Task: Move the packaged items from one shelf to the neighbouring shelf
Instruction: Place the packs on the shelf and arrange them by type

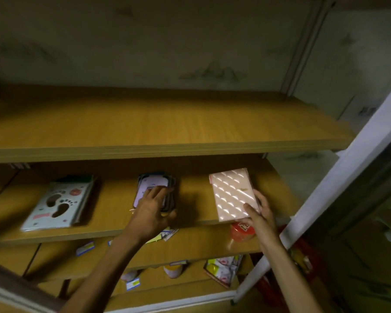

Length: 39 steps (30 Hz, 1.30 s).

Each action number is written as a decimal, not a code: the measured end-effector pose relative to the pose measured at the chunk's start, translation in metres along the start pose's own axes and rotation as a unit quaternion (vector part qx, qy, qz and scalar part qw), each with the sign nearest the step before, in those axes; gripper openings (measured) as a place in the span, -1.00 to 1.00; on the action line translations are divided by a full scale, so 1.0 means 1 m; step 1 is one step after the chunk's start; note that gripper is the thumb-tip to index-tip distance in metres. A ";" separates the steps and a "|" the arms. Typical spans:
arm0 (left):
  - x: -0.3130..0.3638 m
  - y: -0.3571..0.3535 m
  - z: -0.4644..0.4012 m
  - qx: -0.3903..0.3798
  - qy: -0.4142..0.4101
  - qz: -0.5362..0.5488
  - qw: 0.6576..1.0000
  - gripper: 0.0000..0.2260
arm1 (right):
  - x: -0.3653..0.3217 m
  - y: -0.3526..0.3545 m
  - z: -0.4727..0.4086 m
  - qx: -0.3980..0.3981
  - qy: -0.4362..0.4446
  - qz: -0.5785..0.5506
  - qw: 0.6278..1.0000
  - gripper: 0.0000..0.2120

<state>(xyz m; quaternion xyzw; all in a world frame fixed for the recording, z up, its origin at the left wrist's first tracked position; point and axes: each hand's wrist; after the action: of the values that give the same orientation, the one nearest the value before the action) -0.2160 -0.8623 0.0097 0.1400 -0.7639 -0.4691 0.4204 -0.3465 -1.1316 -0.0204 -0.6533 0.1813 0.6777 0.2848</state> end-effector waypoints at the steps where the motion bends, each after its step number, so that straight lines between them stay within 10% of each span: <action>1: 0.009 -0.005 -0.002 -0.002 0.010 0.005 1.000 -0.28 | 0.001 0.009 -0.007 -0.002 -0.005 0.002 1.000 -0.53; 18: 0.044 -0.049 -0.020 0.020 0.031 -0.027 0.999 -0.48 | 0.013 0.040 -0.062 -0.056 -0.008 0.167 0.984 -0.56; 29: 0.043 -0.045 -0.016 0.040 0.037 -0.019 0.998 -0.49 | 0.007 0.052 -0.059 -0.036 0.105 0.424 0.899 -0.52; 39: 0.016 -0.004 0.031 0.091 0.072 -0.061 0.991 -0.40 | -0.014 -0.005 -0.042 -0.200 0.166 0.419 0.870 -0.48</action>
<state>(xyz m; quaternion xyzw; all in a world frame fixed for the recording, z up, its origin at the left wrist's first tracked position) -0.2509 -0.8555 0.0086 0.2572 -0.7611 -0.4111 0.4307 -0.3109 -1.1554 -0.0098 -0.6619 0.3436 0.6364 -0.1972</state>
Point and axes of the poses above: each hand's wrist, its own z-axis away from the middle knuckle, its own y-axis out of the back of the hand, x = y × z, and after that the axes turned 1 degree about z, right-handed
